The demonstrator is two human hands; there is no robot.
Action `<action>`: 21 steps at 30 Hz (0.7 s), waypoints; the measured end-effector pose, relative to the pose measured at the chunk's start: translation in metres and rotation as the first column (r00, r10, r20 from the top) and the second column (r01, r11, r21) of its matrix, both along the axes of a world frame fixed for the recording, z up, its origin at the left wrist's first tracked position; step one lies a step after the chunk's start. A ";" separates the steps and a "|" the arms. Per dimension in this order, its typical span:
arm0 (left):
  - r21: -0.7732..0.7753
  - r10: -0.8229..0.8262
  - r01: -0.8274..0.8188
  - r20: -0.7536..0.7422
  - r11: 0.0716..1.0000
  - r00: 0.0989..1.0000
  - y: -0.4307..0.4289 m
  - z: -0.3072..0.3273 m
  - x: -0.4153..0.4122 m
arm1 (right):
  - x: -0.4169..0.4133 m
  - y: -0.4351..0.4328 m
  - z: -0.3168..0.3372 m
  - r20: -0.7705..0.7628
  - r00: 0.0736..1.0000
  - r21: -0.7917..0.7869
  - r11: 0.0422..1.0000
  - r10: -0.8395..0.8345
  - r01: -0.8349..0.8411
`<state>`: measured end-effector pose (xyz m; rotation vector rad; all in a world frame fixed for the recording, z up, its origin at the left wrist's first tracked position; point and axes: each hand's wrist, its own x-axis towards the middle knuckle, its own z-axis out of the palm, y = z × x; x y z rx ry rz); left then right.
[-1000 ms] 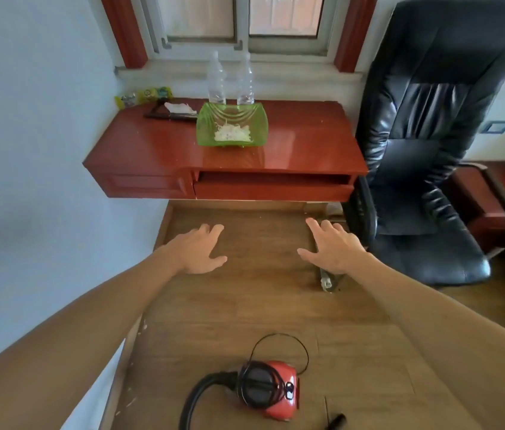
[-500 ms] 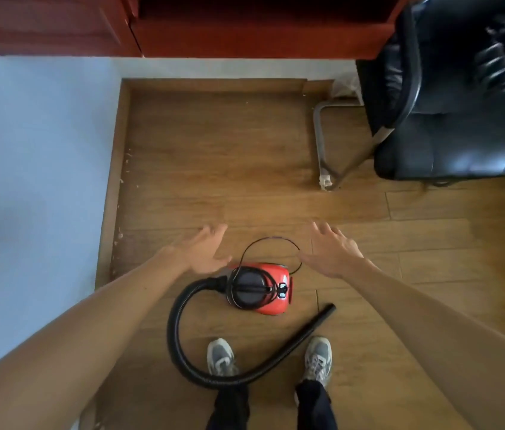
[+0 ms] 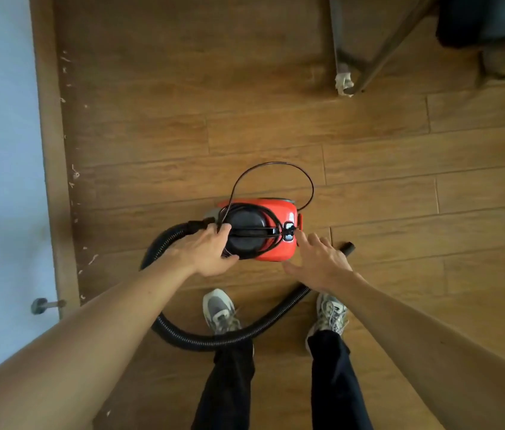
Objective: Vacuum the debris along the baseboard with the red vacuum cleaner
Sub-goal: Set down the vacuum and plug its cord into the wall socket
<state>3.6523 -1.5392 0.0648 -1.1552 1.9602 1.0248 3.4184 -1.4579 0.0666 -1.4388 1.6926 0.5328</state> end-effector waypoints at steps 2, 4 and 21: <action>-0.016 0.008 -0.008 -0.001 1.000 1.000 0.007 -0.020 -0.006 | 0.002 0.010 -0.019 0.009 1.000 0.022 1.000 0.000 0.000; -0.039 0.003 -0.003 0.010 0.999 1.000 0.012 -0.035 -0.012 | 0.003 0.018 -0.035 0.020 1.000 0.049 0.999 -0.007 0.007; -0.236 -0.014 0.016 0.008 0.972 1.000 0.032 -0.092 -0.017 | 0.024 0.001 -0.119 0.107 0.610 0.253 0.615 -0.785 0.747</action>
